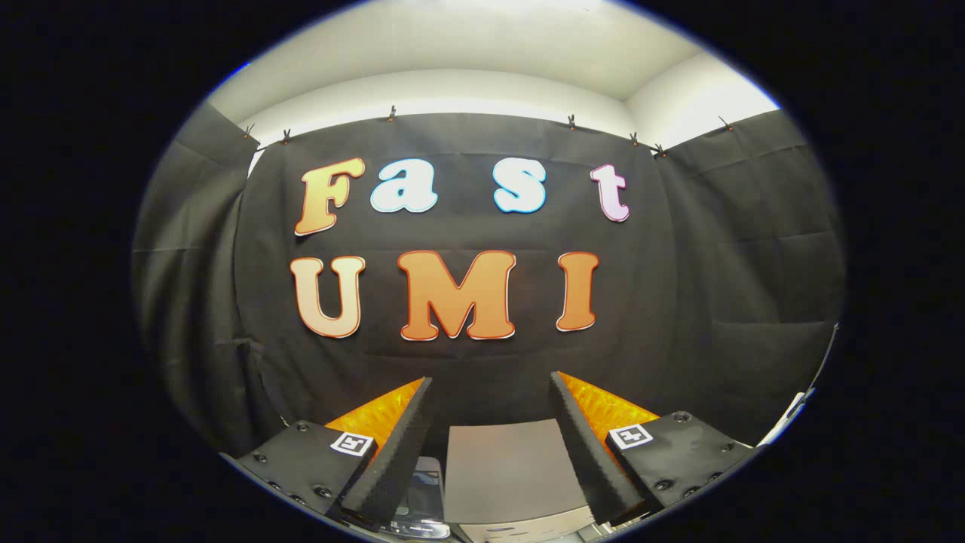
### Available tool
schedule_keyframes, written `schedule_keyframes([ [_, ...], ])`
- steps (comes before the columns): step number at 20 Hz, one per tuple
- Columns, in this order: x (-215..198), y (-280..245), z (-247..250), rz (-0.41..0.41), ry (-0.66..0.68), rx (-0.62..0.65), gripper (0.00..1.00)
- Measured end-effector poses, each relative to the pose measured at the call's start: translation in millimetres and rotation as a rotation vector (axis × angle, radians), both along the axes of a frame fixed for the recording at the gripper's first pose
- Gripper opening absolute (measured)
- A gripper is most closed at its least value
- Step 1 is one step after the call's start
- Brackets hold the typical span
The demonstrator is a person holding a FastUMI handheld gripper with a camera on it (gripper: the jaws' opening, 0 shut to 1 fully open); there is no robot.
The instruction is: Put the clothes into the washing machine and then close the washing machine lid.
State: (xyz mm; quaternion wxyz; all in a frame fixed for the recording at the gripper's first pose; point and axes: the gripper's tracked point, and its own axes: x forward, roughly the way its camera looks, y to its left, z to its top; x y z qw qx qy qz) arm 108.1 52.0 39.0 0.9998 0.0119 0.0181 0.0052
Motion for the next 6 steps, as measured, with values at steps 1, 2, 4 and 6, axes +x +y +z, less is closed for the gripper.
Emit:
schedule_keyframes([
  [1, -0.4, -5.5, 0.9, 0.006, 0.001, 0.000, 0.98],
  [2, -2.5, -10.8, 2.5, 0.011, -0.004, 0.008, 0.98],
  [4, -4.6, -16.8, 12.1, 0.034, -0.043, 0.030, 0.98],
  [6, -1.3, -30.6, 12.6, 0.027, -0.058, 0.029, 0.98],
])
